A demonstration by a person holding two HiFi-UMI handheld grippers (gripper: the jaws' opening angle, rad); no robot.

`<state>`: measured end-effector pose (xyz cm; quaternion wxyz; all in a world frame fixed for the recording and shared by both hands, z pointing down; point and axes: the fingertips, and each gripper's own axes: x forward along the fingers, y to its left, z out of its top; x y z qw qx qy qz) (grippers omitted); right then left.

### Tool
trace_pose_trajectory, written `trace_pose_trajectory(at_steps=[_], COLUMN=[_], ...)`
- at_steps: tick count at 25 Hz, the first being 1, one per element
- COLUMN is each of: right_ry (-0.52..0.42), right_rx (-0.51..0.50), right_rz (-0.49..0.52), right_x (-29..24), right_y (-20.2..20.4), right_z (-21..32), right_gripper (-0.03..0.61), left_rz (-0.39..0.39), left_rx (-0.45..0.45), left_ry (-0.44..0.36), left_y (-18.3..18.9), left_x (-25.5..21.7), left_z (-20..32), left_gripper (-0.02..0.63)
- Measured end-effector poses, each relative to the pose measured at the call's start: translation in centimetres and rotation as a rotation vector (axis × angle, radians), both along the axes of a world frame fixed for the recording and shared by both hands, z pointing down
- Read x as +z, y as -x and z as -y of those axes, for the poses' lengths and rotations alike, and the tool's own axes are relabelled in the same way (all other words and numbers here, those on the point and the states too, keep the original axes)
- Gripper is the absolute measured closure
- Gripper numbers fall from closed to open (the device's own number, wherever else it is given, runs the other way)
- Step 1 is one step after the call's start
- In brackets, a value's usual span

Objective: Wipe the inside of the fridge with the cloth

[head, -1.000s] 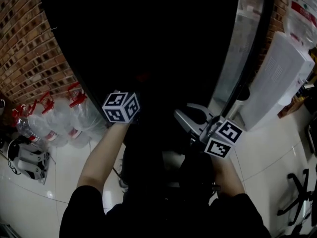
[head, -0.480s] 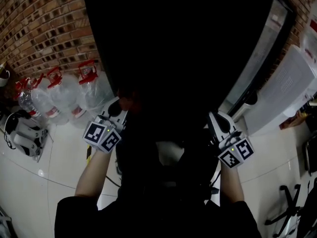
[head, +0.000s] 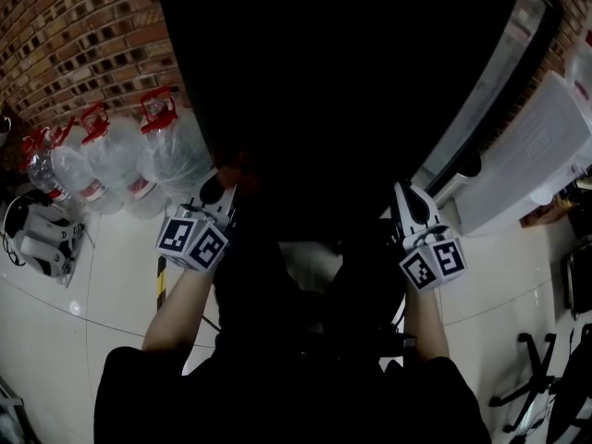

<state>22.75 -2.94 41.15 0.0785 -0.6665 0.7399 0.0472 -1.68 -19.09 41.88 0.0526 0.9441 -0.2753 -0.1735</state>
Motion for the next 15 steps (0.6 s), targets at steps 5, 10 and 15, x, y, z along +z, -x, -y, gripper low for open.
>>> trace_pose_trajectory(at_steps=[5,10,15], right_ry=[0.042,0.08,0.074], right_rx=[0.007,0.001,0.022], right_rz=[-0.023,-0.096,-0.102], right_x=[0.6,1.5,1.5], right_y=[-0.2,1.4,1.1], right_z=[0.4,1.2,1.0], right_gripper=[0.577,0.577,0.577], left_rz=[0.046,0.027,0.022], left_rx=[0.016,0.03,0.029], left_ry=[-0.04,0.003,-0.013], left_y=[-1.5,-1.5,-1.2], left_x=[0.0,0.7,0.6], left_z=[-0.7,0.0,-0.3], left_gripper=[0.557,0.557,0.557])
